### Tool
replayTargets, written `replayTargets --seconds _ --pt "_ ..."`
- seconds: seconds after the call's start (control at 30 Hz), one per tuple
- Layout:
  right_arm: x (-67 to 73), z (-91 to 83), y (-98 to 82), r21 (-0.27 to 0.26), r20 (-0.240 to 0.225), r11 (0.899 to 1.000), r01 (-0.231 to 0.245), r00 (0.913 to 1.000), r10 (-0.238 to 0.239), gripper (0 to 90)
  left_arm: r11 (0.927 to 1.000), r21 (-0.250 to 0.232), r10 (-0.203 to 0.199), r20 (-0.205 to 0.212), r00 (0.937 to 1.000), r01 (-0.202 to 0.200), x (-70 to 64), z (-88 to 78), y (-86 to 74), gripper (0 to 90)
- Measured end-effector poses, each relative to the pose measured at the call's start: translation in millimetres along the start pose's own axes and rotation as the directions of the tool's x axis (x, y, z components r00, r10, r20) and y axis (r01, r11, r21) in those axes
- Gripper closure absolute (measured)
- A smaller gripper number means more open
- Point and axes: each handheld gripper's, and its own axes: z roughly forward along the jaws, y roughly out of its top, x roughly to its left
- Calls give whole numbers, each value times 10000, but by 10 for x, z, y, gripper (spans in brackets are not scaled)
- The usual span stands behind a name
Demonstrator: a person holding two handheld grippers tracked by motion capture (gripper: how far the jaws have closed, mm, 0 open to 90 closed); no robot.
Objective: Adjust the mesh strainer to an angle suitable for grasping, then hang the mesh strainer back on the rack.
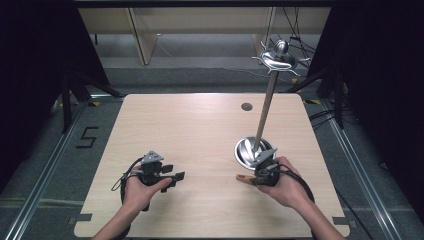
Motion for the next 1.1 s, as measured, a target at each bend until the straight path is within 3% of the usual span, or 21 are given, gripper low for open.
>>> replayTargets --seconds 0.03,0.13,0.2,0.23,0.27,0.3,0.33,0.37,0.4,0.47,0.53,0.57,0.6,0.7,0.83,0.93,1.0,1.03,1.1 --pt "0 0 0 0 0 10000 0 10000 0 651 10000 30 10 -7 10000 -10 -1 -2 -9 394" --pt "-125 -88 -51 767 -107 9923 969 9953 -964 577 9999 -86 -134 -25 9999 134 -22 -28 -32 394" --pt "-180 -104 -81 1063 -101 9855 1326 9912 -1323 546 9998 -130 -116 -30 9999 116 -21 -57 -29 394" --pt "-213 -88 -107 1582 -224 9709 1800 9836 -1787 525 9999 -148 -73 -81 9999 71 -11 -59 -34 394" --pt "-213 -88 -107 1582 -224 9709 1800 9836 -1787 525 9999 -148 -73 -81 9999 71 -11 -59 -34 393" --pt "-240 -43 -112 1960 -494 9485 2490 9685 -2440 524 9997 -152 -197 -81 9998 196 -6 -40 -36 394" --pt "-240 -43 -112 1960 -494 9485 2490 9685 -2440 524 9997 -152 -197 -81 9998 196 -6 -40 -36 394" --pt "-247 -14 -95 2233 -700 9361 2719 9623 -2628 524 10000 -17 -73 -143 9999 73 10 -40 -27 394" --pt "-240 -5 -83 2246 -504 9352 2737 9617 -2694 526 10000 -17 -73 -143 9999 73 10 -40 -27 394" --pt "-242 9 -71 2222 -533 9331 2828 9591 -2780 527 10000 15 -69 -126 9999 70 13 -31 -25 394" --pt "-238 25 -41 2443 -651 9244 2931 9560 -2859 532 9999 -27 -151 -108 9998 151 3 -18 -29 394" --pt "-242 48 -13 2599 -581 9158 3062 9516 -3017 543 10000 84 3 -161 9999 -2 4 -30 -31 393" --pt "-242 48 -13 2599 -581 9158 3062 9516 -3017 543 10000 84 3 -161 9999 -2 4 -30 -31 394" --pt "-223 91 18 2844 -695 9035 3207 9468 -3143 549 10000 45 -11 -111 9999 11 -2 -43 -37 394" --pt "-195 127 36 3060 -701 8964 3207 9466 -3147 550 9999 -126 -111 -103 9999 110 -7 -37 -36 393" --pt "-199 177 38 3140 -733 8863 3404 9394 -3349 557 9999 -91 -127 -95 9999 126 0 -29 -35 393" --pt "-199 195 38 3160 -805 8850 3419 9391 -3340 560 9999 -88 -132 -88 9999 131 0 -29 -34 393" --pt "-199 218 43 3233 -916 8760 3578 9332 -3474 568 9998 -100 -158 -104 9998 157 -1 -30 -33 393" --pt "-197 230 45 3239 -926 8745 3609 9320 -3503 580 9999 -72 -146 -98 9998 146 2 -30 -33 393"
